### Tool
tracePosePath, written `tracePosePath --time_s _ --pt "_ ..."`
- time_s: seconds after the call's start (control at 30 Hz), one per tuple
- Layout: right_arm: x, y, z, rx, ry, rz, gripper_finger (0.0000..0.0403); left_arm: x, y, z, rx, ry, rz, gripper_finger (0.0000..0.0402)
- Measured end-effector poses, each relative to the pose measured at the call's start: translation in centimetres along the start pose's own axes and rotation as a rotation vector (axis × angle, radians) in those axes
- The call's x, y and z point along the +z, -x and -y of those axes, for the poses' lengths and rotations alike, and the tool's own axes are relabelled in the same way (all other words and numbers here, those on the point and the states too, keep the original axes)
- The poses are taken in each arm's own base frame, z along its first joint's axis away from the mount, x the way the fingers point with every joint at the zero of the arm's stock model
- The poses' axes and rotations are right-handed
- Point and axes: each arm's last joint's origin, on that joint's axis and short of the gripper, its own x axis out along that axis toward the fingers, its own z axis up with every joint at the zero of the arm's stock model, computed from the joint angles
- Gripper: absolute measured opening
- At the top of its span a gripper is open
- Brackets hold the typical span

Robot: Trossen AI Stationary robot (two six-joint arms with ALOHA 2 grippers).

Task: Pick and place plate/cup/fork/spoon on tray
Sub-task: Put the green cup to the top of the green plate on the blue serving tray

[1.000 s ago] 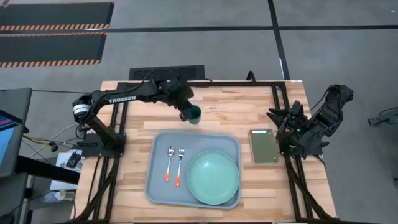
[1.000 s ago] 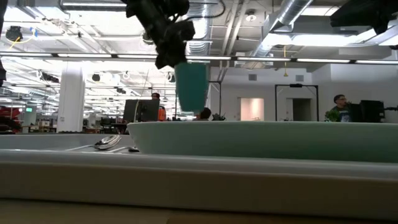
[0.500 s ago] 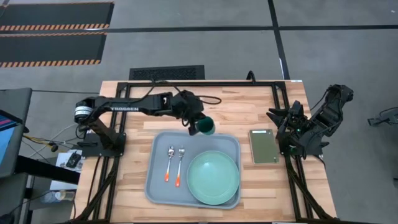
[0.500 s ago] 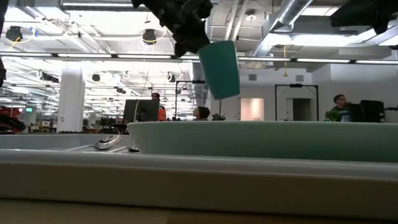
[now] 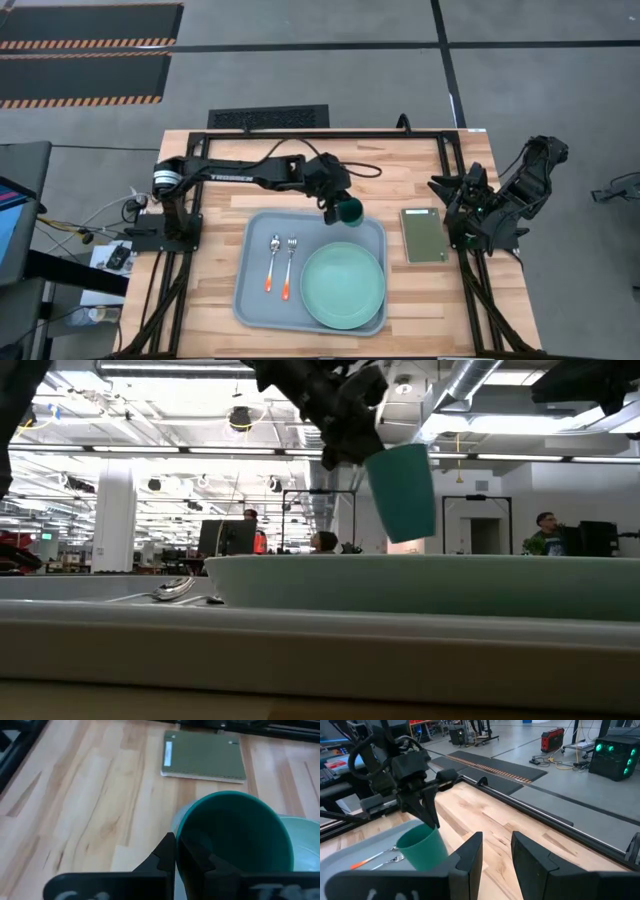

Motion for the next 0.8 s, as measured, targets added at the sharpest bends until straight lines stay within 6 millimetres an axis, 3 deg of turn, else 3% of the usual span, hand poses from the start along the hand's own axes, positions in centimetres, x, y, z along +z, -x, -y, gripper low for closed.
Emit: tracePosePath --time_s 0.3,0.8 --pt "0.0 0.0 0.0 0.002 0.000 -0.003 0.0129 0.0 -2.3 1.2 -0.024 -0.044 -0.047 0.0000" --pt "0.0 0.0 0.0 0.002 0.001 -0.004 0.0129 -0.6 -2.2 1.0 0.030 -0.052 -0.105 0.0000"
